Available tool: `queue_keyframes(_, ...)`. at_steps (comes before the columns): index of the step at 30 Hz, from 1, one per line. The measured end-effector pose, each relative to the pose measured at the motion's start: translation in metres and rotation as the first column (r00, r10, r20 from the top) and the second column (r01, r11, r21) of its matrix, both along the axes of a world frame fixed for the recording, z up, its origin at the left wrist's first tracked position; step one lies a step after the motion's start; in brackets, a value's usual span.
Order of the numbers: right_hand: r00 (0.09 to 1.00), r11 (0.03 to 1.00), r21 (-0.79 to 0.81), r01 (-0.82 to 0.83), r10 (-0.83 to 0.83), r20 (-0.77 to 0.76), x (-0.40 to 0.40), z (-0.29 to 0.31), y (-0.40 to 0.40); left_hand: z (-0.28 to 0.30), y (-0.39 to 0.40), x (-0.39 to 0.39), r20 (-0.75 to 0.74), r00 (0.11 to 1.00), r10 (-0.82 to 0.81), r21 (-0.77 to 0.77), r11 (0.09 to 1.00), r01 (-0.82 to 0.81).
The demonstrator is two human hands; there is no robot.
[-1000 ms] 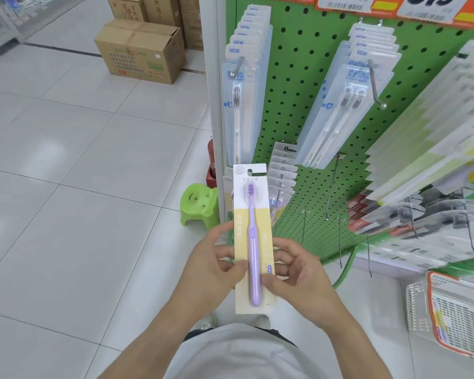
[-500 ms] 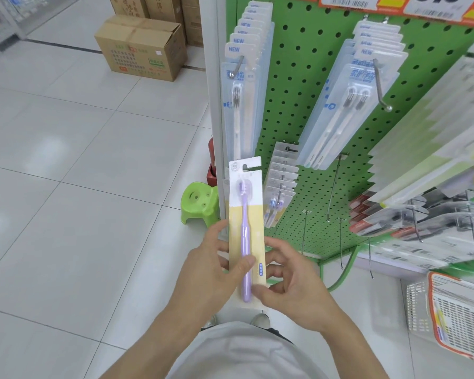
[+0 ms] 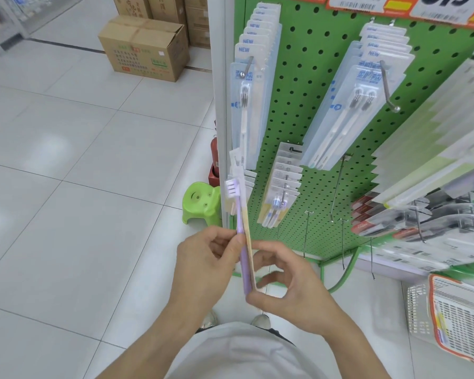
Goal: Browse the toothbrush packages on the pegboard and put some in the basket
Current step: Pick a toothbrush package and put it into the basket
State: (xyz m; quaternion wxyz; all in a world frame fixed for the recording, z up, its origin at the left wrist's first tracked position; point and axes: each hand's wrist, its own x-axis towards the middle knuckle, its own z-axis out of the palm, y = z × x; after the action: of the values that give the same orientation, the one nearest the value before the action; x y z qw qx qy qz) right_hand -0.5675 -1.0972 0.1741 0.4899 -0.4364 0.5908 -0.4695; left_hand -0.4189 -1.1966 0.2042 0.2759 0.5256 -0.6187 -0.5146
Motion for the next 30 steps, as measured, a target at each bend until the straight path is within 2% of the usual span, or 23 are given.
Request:
queue_keyframes(5, 0.999, 0.999, -0.023, 0.025, -0.024, 0.027, 0.004, -0.003, -0.002, 0.003, -0.001, 0.006, -0.124, 0.992, 0.014, 0.121, 0.993, 0.001)
queue_keyframes(8, 0.999, 0.998, -0.058, 0.030, -0.032, -0.042, 0.009, -0.005, -0.002, 0.003, -0.002, 0.007, -0.117, 0.993, 0.004, 0.137, 0.991, 0.012)
queue_keyframes(11, 0.988, 0.995, -0.081, 0.055, -0.066, -0.140, 0.011, -0.006, -0.002, 0.004, -0.002, 0.008, -0.158, 0.985, -0.076, 0.200, 0.974, 0.107)
queue_keyframes(15, 0.966, 0.996, -0.086, 0.027, -0.048, -0.252, 0.012, -0.008, 0.000, -0.002, -0.001, 0.011, 0.014, 0.981, -0.194, 0.067, 0.979, 0.193)
queue_keyframes(18, 0.972, 0.993, -0.081, 0.081, -0.096, -0.216, 0.014, -0.008, 0.001, -0.006, -0.002, 0.016, 0.033, 0.979, -0.201, 0.063, 0.978, 0.199)
queue_keyframes(24, 0.928, 0.923, -0.103, 0.370, -0.372, -0.005, 0.009, -0.001, -0.014, -0.003, 0.006, 0.018, -0.109, 0.958, -0.266, 0.294, 0.912, 0.287)
queue_keyframes(27, 0.920, 0.910, -0.136, 0.391, -0.391, 0.027, 0.003, 0.003, -0.021, -0.001, 0.010, 0.016, -0.164, 0.951, -0.261, 0.355, 0.884, 0.303)
queue_keyframes(30, 0.915, 0.904, -0.145, 0.402, -0.404, 0.019, 0.000, 0.006, -0.028, -0.001, 0.012, 0.016, -0.161, 0.931, -0.327, 0.361, 0.859, 0.364)
